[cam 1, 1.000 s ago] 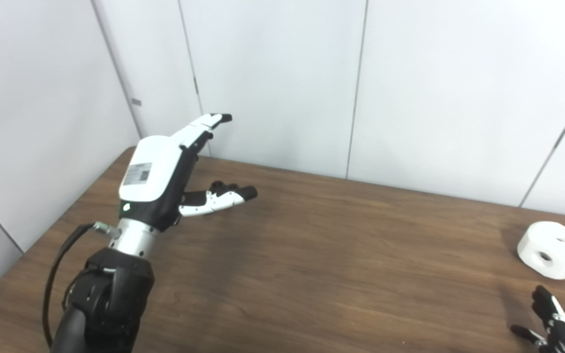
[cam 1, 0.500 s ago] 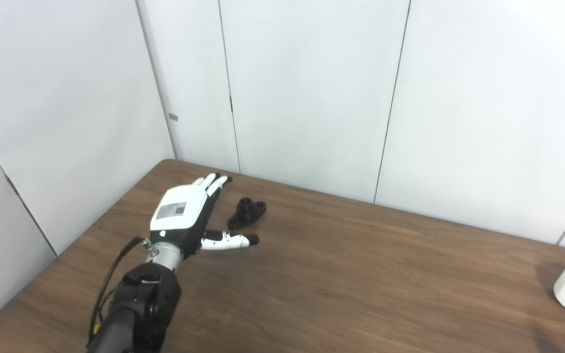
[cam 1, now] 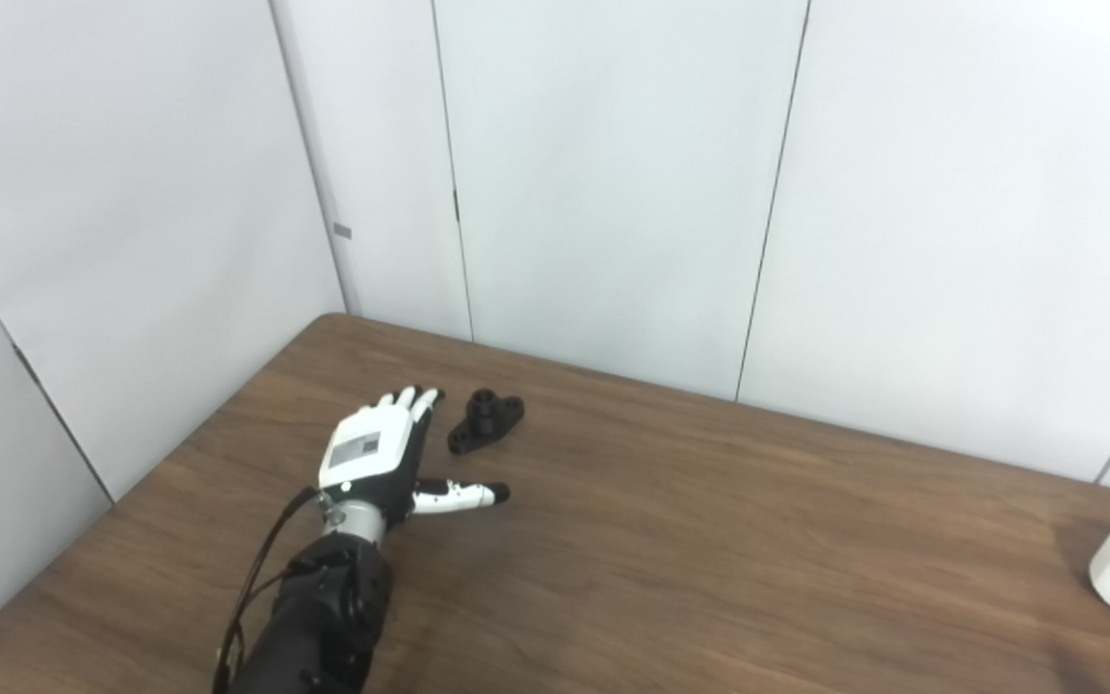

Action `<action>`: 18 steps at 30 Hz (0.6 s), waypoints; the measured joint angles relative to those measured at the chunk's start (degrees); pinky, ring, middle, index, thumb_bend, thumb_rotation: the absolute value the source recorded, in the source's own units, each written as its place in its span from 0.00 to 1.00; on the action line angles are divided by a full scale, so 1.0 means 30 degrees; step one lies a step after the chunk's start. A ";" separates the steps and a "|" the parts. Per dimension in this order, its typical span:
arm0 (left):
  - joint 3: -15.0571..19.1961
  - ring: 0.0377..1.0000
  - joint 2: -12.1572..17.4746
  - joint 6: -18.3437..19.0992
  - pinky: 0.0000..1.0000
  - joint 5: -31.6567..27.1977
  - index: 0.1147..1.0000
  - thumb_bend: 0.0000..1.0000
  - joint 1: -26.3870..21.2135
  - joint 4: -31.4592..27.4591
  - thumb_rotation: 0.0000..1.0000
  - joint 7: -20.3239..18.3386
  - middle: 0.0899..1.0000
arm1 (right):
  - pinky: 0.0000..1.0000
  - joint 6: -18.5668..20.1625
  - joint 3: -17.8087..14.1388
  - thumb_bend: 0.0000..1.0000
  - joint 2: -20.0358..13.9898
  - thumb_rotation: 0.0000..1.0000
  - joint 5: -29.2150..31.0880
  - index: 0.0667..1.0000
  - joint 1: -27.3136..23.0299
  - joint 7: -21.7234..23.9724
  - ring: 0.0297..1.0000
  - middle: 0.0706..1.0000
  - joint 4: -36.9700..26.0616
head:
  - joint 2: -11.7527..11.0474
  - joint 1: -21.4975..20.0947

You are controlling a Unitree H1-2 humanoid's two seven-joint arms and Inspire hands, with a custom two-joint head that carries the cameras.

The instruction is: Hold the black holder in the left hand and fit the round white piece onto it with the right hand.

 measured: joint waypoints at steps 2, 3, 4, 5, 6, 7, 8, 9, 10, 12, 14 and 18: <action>-0.0058 1.00 -0.0170 0.0449 1.00 -0.0101 0.97 1.00 -0.0177 0.0573 0.68 0.0241 1.00 | 0.87 0.0004 -0.0020 0.72 -0.0001 0.99 0.0011 0.96 0.0004 0.0001 0.96 0.96 -0.0004 | -0.0058 0.0029; -0.0070 1.00 -0.0276 0.0708 1.00 -0.0133 0.97 1.00 -0.0268 0.0837 0.69 0.0295 1.00 | 0.87 0.0005 -0.0026 0.72 -0.0001 0.99 0.0010 0.96 0.0008 0.0001 0.96 0.96 -0.0007 | -0.0059 0.0029; -0.0083 1.00 -0.0381 0.0769 1.00 -0.0133 0.97 0.99 -0.0393 0.1163 0.68 0.0422 1.00 | 0.87 0.0036 -0.0035 0.73 -0.0001 0.99 0.0011 0.96 0.0023 0.0001 0.96 0.96 -0.0038 | -0.0059 0.0116; -0.0082 1.00 -0.0472 0.0813 1.00 -0.0135 0.97 0.99 -0.0505 0.1484 0.68 0.0505 1.00 | 0.87 0.0109 -0.0040 0.74 -0.0001 0.99 0.0011 0.96 0.0035 0.0002 0.96 0.96 -0.0090 | -0.0059 0.0117; -0.0072 1.00 -0.0566 0.0875 1.00 -0.0135 0.98 0.98 -0.0617 0.1803 0.67 0.0602 1.00 | 0.87 0.0191 -0.0047 0.74 -0.0001 0.99 0.0013 0.96 0.0049 0.0003 0.96 0.96 -0.0137 | -0.0059 0.0117; -0.0054 1.00 -0.0684 0.0937 1.00 -0.0131 0.98 0.98 -0.0715 0.2086 0.66 0.0681 1.00 | 0.88 0.0219 -0.0053 0.75 -0.0001 0.99 0.0030 0.96 0.0055 0.0011 0.96 0.96 -0.0150 | -0.0059 0.0117; -0.0049 1.00 -0.0789 0.0947 1.00 -0.0098 0.97 0.97 -0.0788 0.2312 0.66 0.0824 1.00 | 0.88 0.0223 -0.0068 0.76 -0.0001 0.99 0.0065 0.96 0.0058 0.0024 0.96 0.96 -0.0151 | -0.0059 0.0117; -0.0047 1.00 -0.0876 0.0966 1.00 -0.0058 0.97 0.97 -0.0837 0.2447 0.65 0.0853 1.00 | 0.89 0.0231 -0.0091 0.76 -0.0001 0.98 0.0116 0.96 0.0057 0.0061 0.97 0.97 -0.0150 | -0.0001 0.0117; -0.0048 1.00 -0.0945 0.0966 1.00 0.0013 0.97 0.97 -0.0905 0.2610 0.64 0.0910 1.00 | 0.90 0.0233 -0.0114 0.76 -0.0002 0.98 0.0181 0.97 0.0060 0.0110 0.97 0.97 -0.0148 | 0.0000 0.0088; -0.0032 1.00 -0.0973 0.0966 1.00 0.0155 0.96 0.96 -0.1156 0.2995 0.63 0.0993 1.00 | 0.90 0.0268 -0.0155 0.76 -0.0009 0.98 0.0286 0.97 0.0077 0.0157 0.97 0.97 -0.0147 | 0.0029 0.0088; -0.0017 1.00 -0.0974 0.0967 1.00 0.0214 0.95 0.97 -0.1351 0.3216 0.63 0.1034 1.00 | 0.89 0.0294 -0.0199 0.76 -0.0014 0.98 0.0342 0.97 0.0098 0.0178 0.97 0.97 -0.0149 | 0.0088 0.0088; -0.0100 1.00 -0.0966 0.0962 1.00 0.0547 0.96 0.97 -0.1689 0.4089 0.65 0.1480 1.00 | 0.90 0.0259 -0.0280 0.75 -0.0016 0.98 0.0360 0.97 0.0136 0.0233 0.97 0.97 -0.0148 | 0.0175 0.0059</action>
